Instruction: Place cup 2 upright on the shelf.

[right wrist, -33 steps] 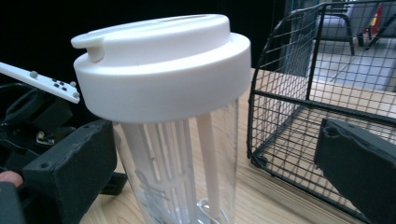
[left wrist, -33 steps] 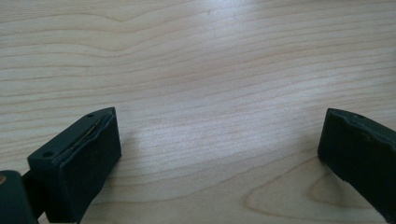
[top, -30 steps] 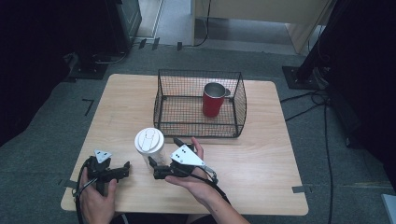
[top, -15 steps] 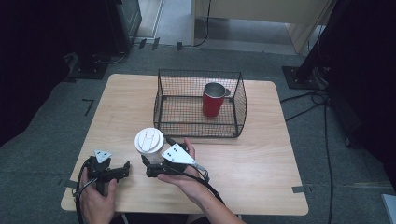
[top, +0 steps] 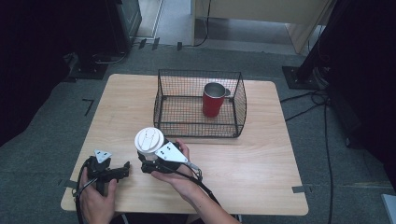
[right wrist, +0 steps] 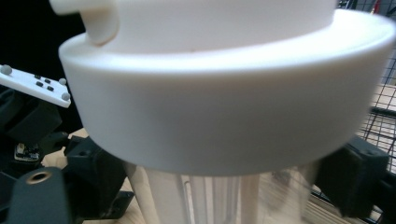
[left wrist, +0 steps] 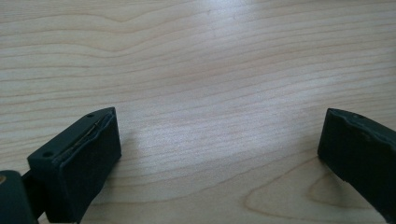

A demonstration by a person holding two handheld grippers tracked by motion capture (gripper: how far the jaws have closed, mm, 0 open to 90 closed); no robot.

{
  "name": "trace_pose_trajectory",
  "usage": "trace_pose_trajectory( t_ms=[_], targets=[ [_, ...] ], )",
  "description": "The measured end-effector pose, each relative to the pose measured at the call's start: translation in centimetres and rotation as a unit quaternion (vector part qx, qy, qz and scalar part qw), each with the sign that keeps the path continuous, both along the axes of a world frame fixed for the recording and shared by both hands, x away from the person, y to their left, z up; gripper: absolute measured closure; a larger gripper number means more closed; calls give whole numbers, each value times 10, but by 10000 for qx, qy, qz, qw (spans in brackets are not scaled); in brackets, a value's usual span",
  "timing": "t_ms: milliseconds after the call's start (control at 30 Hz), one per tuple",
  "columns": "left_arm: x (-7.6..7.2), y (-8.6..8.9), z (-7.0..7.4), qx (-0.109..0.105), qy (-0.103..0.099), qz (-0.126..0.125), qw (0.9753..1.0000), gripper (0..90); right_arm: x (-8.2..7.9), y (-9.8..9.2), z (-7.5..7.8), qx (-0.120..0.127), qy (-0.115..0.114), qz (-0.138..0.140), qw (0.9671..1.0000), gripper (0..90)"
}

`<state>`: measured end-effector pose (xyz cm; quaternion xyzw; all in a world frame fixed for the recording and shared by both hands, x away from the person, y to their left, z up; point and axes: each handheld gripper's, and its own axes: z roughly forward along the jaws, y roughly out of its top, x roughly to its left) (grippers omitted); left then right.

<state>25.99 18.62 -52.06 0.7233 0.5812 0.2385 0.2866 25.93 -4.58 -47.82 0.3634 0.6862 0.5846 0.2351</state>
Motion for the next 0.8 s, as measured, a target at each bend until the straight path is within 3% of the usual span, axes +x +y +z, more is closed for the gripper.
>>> trace_pose_trajectory(
  t_ms=[433,800],
  targets=[
    [0,0,0,0,0,-1,10000,0,-1,-10,2,125,-216,-2,9997,161],
    [0,0,0,-1,0,0,10000,0,-1,-31,16,238,-426,-233,9985,161]
  ],
)
